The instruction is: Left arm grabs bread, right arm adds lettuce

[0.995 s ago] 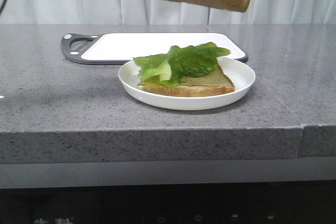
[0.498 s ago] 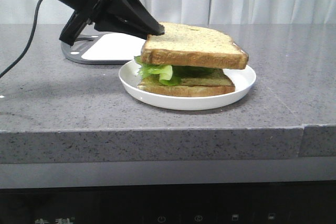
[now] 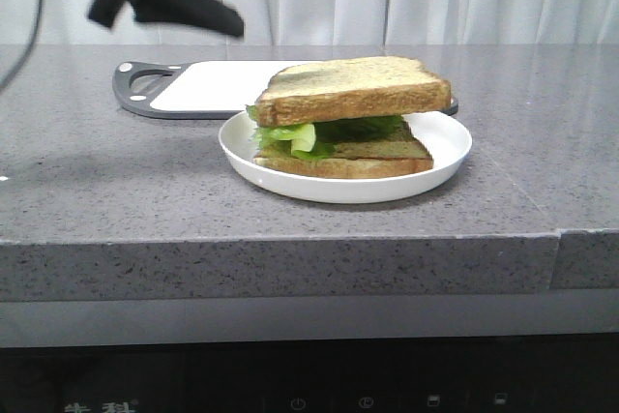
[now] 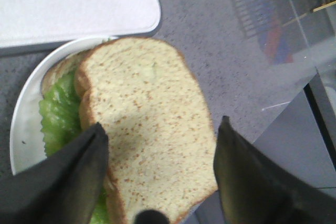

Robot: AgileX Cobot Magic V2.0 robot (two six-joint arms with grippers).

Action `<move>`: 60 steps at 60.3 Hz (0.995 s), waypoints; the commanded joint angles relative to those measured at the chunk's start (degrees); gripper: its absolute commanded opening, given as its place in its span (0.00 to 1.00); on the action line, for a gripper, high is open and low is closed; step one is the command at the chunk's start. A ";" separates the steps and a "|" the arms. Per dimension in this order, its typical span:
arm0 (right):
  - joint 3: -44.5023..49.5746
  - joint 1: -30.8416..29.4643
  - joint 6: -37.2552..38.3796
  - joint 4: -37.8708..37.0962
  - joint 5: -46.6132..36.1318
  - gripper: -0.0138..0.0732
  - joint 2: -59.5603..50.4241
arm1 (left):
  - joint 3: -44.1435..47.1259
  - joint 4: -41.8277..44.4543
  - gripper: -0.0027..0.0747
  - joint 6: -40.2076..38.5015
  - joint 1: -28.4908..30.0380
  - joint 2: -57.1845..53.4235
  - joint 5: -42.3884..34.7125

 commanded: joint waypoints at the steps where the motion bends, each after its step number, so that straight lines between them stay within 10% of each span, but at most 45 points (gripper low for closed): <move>1: -1.38 -0.12 0.32 -0.11 -4.82 0.09 0.02 | -2.06 -1.66 0.35 0.47 1.49 -6.19 0.44; 6: -1.27 -0.71 2.74 -0.31 -5.51 0.09 0.02 | -2.06 0.94 0.02 1.95 3.58 -9.74 0.44; 25: 1.45 -10.31 7.29 -0.58 -8.81 0.09 -1.23 | 1.85 17.98 0.01 1.87 7.06 -24.92 -8.21; 60: 20.89 -10.31 7.29 -0.58 -15.32 0.09 -23.87 | 43.03 25.63 0.01 1.87 7.11 -72.88 -22.38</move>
